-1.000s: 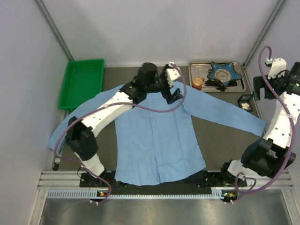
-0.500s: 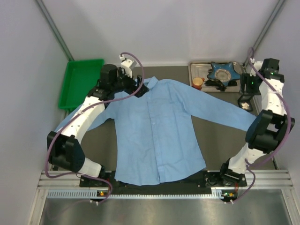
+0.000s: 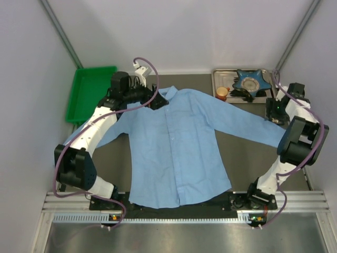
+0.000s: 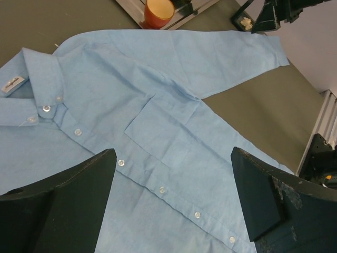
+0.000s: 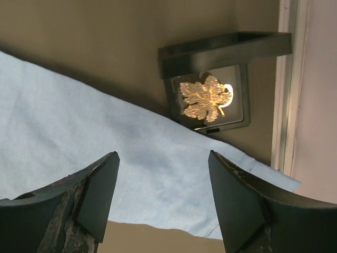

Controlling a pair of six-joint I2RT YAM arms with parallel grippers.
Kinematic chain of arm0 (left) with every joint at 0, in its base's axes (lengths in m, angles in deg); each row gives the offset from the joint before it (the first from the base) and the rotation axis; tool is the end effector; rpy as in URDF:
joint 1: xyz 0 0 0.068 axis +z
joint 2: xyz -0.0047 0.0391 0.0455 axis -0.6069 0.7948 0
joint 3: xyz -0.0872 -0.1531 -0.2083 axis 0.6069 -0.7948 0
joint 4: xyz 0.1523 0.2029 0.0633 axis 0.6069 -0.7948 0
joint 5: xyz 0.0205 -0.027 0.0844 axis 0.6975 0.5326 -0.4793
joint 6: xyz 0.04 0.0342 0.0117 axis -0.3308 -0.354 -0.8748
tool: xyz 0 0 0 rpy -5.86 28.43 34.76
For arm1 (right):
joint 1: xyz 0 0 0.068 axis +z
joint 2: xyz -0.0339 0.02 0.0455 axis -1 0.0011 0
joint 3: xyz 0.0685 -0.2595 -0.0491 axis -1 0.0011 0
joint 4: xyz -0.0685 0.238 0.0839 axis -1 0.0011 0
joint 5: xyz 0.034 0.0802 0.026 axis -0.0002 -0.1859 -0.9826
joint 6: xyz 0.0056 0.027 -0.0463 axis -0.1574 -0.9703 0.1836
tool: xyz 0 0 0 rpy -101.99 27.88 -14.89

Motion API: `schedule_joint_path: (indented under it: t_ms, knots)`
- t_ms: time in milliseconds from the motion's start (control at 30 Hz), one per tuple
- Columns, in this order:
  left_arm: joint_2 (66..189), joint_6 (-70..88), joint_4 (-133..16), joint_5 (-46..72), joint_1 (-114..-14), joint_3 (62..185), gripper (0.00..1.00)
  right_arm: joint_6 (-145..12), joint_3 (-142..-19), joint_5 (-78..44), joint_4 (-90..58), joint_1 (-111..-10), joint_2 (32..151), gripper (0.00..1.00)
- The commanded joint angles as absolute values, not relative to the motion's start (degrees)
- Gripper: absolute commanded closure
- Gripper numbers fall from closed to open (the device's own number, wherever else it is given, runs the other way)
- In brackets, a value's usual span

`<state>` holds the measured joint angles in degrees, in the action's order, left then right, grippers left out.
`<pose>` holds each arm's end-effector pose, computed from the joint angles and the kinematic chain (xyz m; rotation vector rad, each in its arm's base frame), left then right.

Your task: Pin the brooch onto the clothing

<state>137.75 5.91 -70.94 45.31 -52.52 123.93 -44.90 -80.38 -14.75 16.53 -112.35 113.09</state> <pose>0.3270 -0.1125 0.3398 0.5898 1.9095 -0.9635 0.3497 -0.1404 0.2187 0.1337 2.6087 -0.1005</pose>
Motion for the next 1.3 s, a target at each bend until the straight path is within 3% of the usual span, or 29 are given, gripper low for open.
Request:
schedule_joint_path:
  t_ms: [0,567,1267]
  knots:
    - [137.8,7.2,-67.1,49.2,-52.7,124.0,0.05,-44.2,-79.9,-17.1,9.9,-114.1,113.6,0.29]
    - [137.9,5.5,-67.9,50.9,-52.7,124.3,0.07,-44.7,-81.4,-16.7,6.4,-115.4,119.4,0.36]
    - [138.8,5.8,-67.3,52.0,-52.7,124.1,0.09,-43.6,-81.1,-20.0,2.1,-116.7,119.5,0.33]
